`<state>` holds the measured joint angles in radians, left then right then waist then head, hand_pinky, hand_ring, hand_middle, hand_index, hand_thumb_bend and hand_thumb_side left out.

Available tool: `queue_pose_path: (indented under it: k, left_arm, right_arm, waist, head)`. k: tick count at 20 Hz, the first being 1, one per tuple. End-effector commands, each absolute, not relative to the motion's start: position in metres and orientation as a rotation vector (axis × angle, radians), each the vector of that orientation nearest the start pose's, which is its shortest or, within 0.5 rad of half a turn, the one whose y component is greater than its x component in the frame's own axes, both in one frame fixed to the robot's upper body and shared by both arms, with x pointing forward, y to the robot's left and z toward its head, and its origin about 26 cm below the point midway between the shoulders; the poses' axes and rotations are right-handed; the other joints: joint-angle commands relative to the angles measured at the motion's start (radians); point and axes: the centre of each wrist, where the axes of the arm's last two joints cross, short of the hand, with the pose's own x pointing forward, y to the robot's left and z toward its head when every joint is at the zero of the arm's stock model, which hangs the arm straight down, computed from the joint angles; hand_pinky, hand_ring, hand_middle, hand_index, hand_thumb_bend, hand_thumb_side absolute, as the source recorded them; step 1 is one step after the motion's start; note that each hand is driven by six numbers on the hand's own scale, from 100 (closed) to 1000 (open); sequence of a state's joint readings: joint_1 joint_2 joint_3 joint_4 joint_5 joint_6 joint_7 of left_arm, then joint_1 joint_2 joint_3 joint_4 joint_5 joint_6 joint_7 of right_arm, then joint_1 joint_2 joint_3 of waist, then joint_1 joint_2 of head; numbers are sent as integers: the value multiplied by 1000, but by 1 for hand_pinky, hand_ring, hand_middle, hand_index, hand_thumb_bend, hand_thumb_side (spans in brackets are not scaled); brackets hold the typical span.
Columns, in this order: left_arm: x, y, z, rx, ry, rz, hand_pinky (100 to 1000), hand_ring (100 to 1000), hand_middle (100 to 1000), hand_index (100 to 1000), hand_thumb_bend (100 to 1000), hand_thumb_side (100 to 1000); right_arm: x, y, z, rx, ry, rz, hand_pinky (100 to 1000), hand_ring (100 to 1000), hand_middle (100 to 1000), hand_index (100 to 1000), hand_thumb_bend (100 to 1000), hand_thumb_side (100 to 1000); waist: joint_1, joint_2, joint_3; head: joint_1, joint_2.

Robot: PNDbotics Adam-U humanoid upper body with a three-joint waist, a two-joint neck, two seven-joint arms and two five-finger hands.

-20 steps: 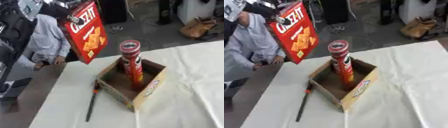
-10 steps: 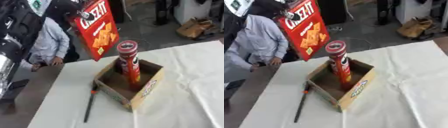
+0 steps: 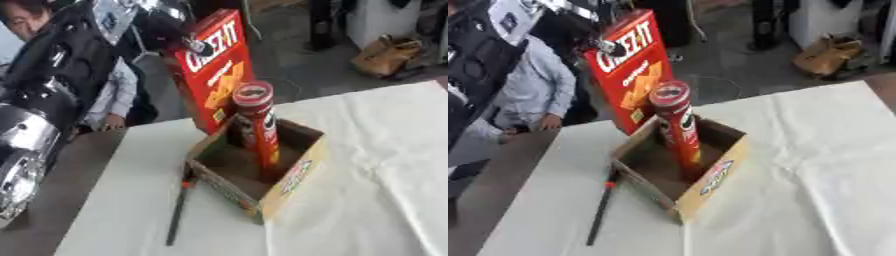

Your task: Pick up objects on the table and place them in the box.

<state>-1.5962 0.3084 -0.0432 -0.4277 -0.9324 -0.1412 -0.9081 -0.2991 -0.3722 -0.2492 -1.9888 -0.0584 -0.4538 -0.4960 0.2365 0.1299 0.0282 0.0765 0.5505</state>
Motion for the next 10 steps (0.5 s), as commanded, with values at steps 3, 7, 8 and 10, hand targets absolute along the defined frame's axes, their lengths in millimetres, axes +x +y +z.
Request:
queue_pose_path:
  k: [3, 7, 8, 10]
  left_arm:
    - [521, 172, 375, 592, -1117, -1707, 605, 568, 454, 490, 100, 558]
    - [523, 166, 368, 571, -1108, -1719, 631, 623, 511, 536, 100, 662]
    - [523, 165, 367, 562, -1111, -1718, 650, 660, 559, 586, 100, 802]
    - [523, 162, 365, 542, -1123, -1717, 672, 710, 609, 647, 100, 989]
  right_arm:
    - [292, -325, 230, 522, 3328, 464, 884, 882, 627, 616, 100, 1000]
    - [292, -325, 231, 515, 3328, 466, 884, 882, 627, 615, 100, 1000]
    - [292, -325, 231, 513, 3328, 466, 883, 882, 626, 615, 100, 1000]
    - [292, -325, 231, 513, 3329, 467, 883, 882, 627, 616, 100, 1000]
  waist:
    - [-11, -14, -2]
    - [-11, -13, -5]
    - [-11, -13, -6]
    - [-11, -13, -6]
  head:
    - [7, -6]
    - [8, -7]
    - [9, -7]
    - [9, -6]
